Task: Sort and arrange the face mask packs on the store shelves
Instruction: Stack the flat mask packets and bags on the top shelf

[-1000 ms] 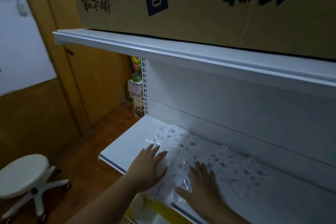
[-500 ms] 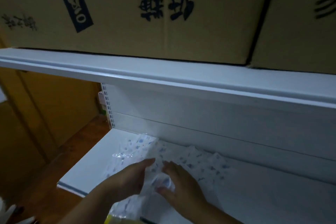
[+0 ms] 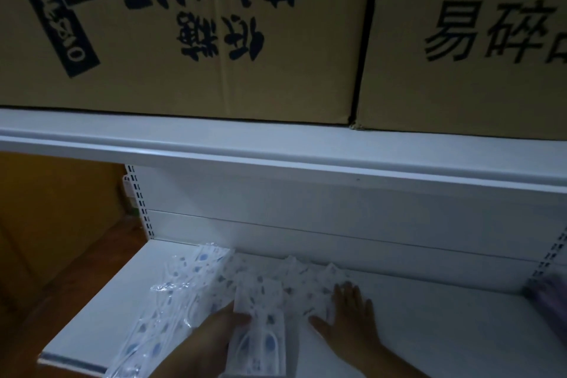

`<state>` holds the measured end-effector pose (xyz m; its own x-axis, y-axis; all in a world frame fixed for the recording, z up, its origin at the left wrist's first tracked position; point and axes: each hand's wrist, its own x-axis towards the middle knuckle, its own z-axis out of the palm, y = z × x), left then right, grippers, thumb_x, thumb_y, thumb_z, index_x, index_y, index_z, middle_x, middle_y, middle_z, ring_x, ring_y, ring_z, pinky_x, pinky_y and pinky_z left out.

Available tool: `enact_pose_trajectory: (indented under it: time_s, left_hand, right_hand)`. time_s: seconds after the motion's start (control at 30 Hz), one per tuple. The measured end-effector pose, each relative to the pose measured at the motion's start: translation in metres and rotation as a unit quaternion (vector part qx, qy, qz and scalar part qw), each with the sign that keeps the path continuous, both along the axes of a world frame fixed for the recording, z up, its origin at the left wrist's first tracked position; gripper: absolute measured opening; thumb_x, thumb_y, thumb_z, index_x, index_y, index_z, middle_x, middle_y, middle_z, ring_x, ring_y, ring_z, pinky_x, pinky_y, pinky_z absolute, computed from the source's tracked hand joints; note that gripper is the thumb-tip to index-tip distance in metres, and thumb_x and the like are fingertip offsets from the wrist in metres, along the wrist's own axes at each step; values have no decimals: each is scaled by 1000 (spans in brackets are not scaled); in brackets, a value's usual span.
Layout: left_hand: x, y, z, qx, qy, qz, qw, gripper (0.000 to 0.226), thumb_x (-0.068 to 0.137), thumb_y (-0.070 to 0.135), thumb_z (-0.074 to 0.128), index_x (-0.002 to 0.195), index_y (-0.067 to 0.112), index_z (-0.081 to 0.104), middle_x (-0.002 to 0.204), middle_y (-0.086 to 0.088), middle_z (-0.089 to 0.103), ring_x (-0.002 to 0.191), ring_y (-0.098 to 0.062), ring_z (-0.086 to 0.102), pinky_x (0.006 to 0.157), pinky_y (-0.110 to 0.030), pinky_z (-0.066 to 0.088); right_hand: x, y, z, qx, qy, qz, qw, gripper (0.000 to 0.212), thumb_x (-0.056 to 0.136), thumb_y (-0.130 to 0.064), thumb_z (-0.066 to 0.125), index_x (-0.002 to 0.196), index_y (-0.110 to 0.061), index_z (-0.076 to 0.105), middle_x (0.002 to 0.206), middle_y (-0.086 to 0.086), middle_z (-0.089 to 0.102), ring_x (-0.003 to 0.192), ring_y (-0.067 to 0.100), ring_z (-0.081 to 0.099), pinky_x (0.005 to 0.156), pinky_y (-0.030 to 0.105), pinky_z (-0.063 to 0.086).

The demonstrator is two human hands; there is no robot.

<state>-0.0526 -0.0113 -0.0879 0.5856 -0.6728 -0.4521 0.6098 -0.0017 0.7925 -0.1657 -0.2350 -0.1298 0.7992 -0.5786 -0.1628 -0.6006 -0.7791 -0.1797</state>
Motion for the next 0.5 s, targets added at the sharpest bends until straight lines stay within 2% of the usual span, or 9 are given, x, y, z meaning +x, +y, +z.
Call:
enact_pose_trajectory:
  time_s: [0.13, 0.23, 0.3, 0.43, 0.5]
  left_hand:
    - [1, 2, -4, 42, 2, 16, 999, 39, 78, -3, 51, 115, 1, 64, 105, -31, 67, 83, -43, 69, 64, -46, 59]
    - [5, 1, -8, 118, -33, 19, 992, 40, 82, 3, 60, 122, -2, 58, 116, -30, 63, 104, -46, 63, 89, -58, 51]
    - [8, -1, -11, 137, -38, 17, 990, 42, 83, 7, 63, 124, -1, 57, 119, -29, 62, 109, -46, 61, 95, -61, 47]
    - [8, 1, -9, 132, -21, 18, 991, 44, 81, 10, 65, 122, -4, 58, 116, -30, 64, 106, -46, 62, 93, -63, 48]
    - [5, 1, -4, 102, 7, 19, 995, 42, 83, 15, 62, 121, -5, 61, 113, -30, 65, 100, -45, 65, 84, -57, 54]
  right_hand:
    - [0, 5, -1, -33, -1, -3, 999, 88, 85, -73, 32, 151, -17, 15, 161, 8, 3, 148, 23, 3, 116, 47, 8]
    - [-6, 8, 6, -59, -38, 27, 997, 70, 89, -66, 34, 142, -21, 35, 156, 2, 23, 143, 17, 21, 114, 37, 22]
    - [-14, 5, 10, -58, -80, 39, 994, 57, 93, -59, 35, 135, -21, 42, 148, 0, 39, 137, 13, 33, 108, 26, 29]
    - [-24, 11, 34, 67, -216, 29, 974, 37, 94, -49, 47, 124, -27, 51, 124, -6, 60, 117, 14, 55, 90, 21, 40]
    - [-23, 24, 45, 130, -267, 79, 951, 43, 91, -45, 55, 130, -26, 51, 129, -11, 57, 120, 10, 54, 96, 19, 39]
